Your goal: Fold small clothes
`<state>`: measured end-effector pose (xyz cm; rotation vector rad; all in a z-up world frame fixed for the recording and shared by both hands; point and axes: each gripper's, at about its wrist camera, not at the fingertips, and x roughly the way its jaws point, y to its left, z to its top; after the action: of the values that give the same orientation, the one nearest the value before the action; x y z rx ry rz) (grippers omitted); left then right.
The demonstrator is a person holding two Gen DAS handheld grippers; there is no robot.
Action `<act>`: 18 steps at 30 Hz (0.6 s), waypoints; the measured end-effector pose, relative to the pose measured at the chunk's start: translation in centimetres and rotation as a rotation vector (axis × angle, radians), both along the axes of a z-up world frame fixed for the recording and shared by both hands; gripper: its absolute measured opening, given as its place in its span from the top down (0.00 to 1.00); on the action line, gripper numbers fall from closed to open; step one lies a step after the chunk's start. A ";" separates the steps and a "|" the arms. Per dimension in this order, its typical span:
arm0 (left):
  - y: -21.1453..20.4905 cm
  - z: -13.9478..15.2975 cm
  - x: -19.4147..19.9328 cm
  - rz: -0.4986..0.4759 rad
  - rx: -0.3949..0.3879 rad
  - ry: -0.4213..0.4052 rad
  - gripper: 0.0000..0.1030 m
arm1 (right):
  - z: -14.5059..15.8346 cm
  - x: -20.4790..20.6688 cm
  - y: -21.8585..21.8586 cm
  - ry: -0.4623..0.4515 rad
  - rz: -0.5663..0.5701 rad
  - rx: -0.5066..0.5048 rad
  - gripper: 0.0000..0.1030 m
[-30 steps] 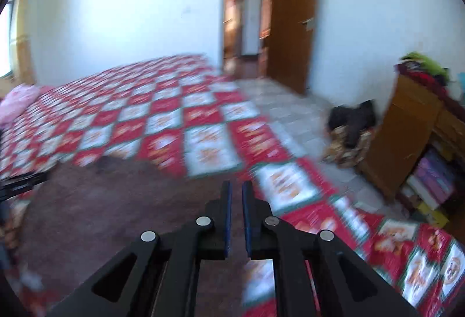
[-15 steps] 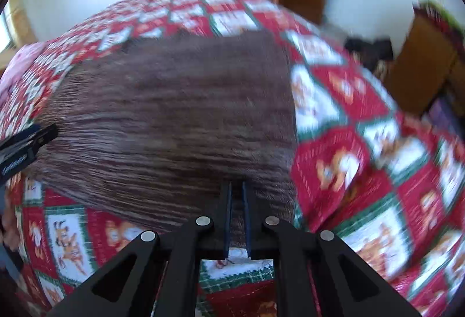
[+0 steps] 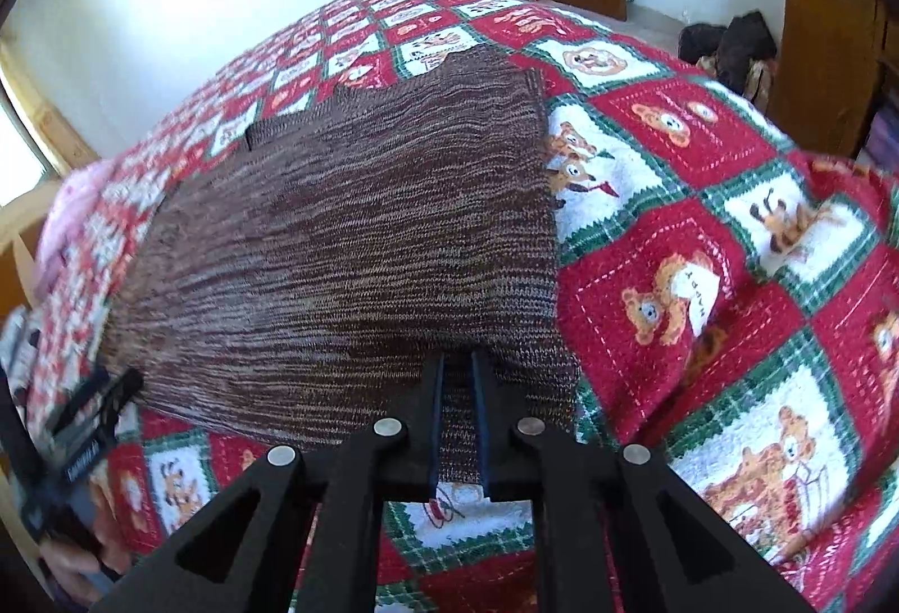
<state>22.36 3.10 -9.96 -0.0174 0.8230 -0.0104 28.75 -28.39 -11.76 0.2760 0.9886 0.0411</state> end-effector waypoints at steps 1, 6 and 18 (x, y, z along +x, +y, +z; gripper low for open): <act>0.6 -0.1 -0.3 0.017 -0.012 0.006 0.18 | 0.0 0.0 -0.1 -0.001 -0.002 0.006 0.90; 4.2 -0.6 -0.9 0.130 -0.166 0.028 0.19 | 0.0 0.1 0.2 -0.003 -0.003 0.001 0.90; 3.4 0.2 2.7 0.084 -0.298 0.030 0.19 | -0.1 -0.2 -0.5 -0.011 -0.016 0.056 0.90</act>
<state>25.07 6.53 -9.75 -0.3332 0.8440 -0.0537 28.60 -28.88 -11.88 0.3348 0.9757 0.0562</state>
